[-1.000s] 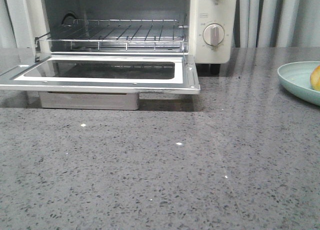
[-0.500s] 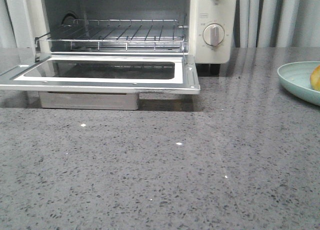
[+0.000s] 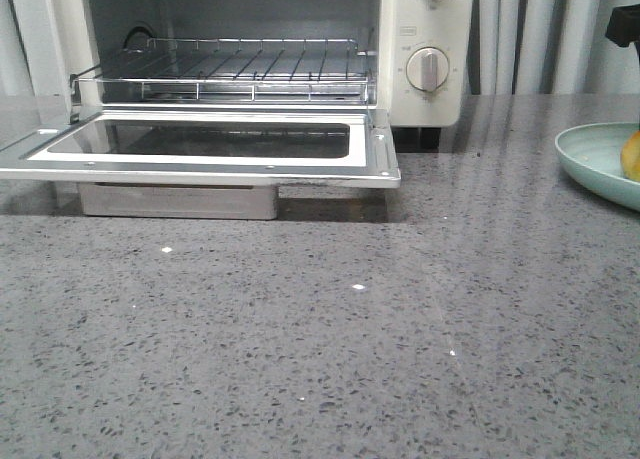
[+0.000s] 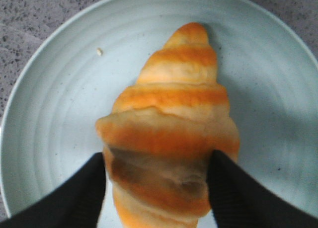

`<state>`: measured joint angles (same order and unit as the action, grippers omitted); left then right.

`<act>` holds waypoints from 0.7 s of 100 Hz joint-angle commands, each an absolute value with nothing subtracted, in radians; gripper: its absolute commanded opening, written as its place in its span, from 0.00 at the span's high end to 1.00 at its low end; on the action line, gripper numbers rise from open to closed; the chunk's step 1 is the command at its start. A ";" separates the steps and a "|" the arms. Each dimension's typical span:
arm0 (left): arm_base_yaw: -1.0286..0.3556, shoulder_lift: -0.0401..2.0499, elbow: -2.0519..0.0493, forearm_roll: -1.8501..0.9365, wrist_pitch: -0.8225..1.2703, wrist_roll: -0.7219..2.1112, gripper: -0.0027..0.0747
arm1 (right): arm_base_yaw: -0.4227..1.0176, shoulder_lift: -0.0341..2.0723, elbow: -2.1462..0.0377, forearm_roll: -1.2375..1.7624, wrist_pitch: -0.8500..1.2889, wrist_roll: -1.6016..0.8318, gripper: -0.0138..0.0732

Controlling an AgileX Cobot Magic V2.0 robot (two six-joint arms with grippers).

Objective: Put bread in oven
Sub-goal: 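Close the right gripper on the croissant and lift it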

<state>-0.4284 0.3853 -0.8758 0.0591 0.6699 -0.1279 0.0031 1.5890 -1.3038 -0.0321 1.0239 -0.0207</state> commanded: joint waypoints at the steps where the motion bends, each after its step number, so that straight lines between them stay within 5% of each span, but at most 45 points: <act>1: -0.434 0.396 -0.902 0.061 0.590 -0.129 0.99 | -0.003 1.556 -1.338 -0.051 0.979 -0.019 0.50; 40: -0.434 0.396 -0.902 0.061 0.590 -0.129 0.99 | -0.036 1.556 -1.338 -0.055 0.986 -0.019 0.92; 70: -0.434 0.394 -0.902 0.061 0.590 -0.129 0.99 | -0.033 1.550 -1.347 -0.055 1.039 -0.019 0.93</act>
